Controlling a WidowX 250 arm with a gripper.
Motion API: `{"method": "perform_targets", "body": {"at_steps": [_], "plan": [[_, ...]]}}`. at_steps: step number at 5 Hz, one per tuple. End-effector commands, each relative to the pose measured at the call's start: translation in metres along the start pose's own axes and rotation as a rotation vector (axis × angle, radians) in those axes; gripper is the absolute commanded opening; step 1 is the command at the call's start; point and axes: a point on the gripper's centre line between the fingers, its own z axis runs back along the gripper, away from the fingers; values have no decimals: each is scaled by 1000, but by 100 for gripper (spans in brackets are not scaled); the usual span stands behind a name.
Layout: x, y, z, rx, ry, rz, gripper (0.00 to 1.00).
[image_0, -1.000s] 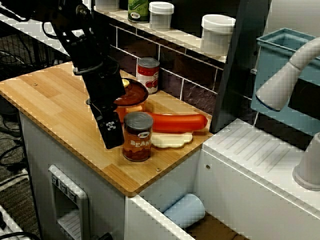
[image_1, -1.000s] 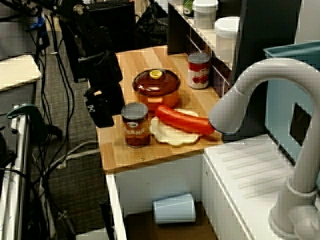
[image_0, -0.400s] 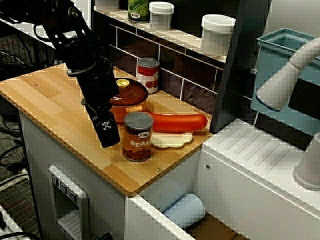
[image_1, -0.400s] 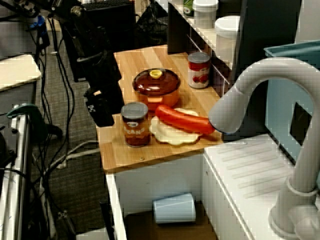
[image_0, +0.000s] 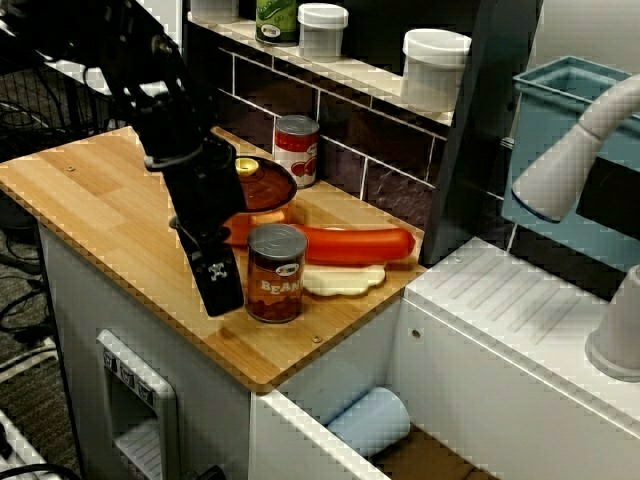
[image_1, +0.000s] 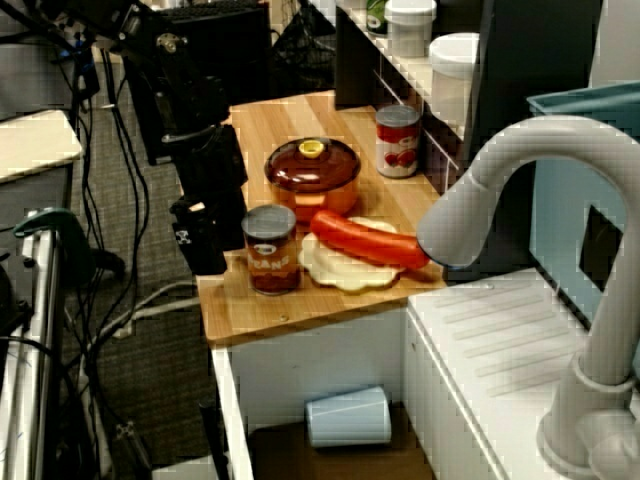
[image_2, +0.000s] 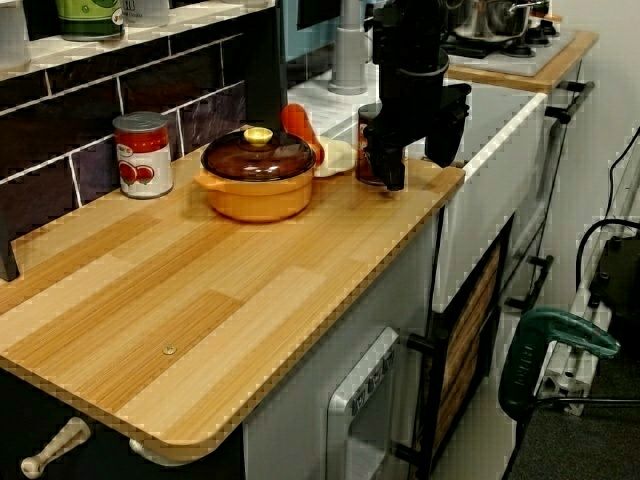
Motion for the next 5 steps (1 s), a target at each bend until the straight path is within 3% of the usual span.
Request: {"method": "perform_targets", "body": {"at_steps": [1, 3, 4, 5], "plan": [[20, -8, 8, -76, -32, -31, 100], [29, -14, 4, -118, -6, -34, 100], [29, -28, 2, -139, -2, -27, 100], [27, -40, -1, -74, -51, -17, 100]]}}
